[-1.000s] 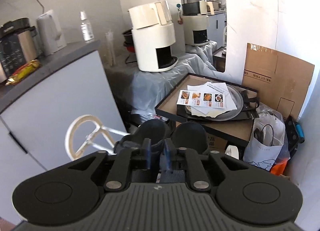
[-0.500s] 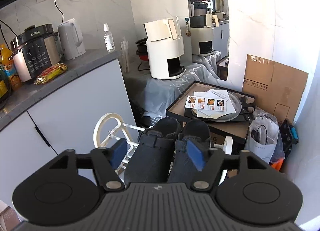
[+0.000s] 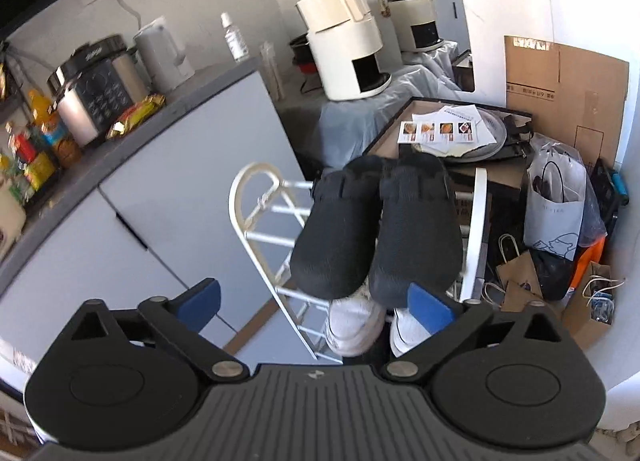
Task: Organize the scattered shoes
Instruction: 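Lower the black clogs onto the top shelf and open the right tool, then withdraw the right tool from the rack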
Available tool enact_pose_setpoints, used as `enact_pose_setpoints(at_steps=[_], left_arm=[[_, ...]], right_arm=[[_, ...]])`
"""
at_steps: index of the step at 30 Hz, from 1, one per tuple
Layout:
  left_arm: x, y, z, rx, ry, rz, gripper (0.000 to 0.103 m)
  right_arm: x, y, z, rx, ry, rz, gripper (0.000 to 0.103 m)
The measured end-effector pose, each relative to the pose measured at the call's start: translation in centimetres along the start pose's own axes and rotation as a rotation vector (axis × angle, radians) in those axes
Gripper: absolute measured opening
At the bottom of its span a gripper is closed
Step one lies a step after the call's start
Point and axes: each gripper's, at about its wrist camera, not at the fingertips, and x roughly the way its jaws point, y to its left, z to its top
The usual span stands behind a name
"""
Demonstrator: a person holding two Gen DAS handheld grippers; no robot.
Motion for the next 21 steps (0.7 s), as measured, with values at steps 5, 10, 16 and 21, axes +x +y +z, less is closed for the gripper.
enact_pose_setpoints(at_steps=[5, 10, 16, 21], left_arm=[[-0.8, -0.9, -0.3, -0.005, -0.018, -0.01, 0.095], [-0.7, -1.7, -0.7, -0.032, -0.011, -0.02, 0.095], [-1.5, -2.4, -1.4, -0.008, -0.017, -0.015, 0.096], [-1.4, -2.2, -1.9, -0.016, -0.005, 0.007, 0.096]], right_arm=[[-0.2, -0.9, -3.2, -0.01, -0.021, 0.01, 0.103], [0.4, -1.7, -6.3, 0.003, 0.007, 0.031, 0.103], [0.4, -2.2, -11.0, -0.049, -0.033, 0.035, 0.103], [1.2, -2.9, -14.4, -0.071, -0.014, 0.092, 0.103]])
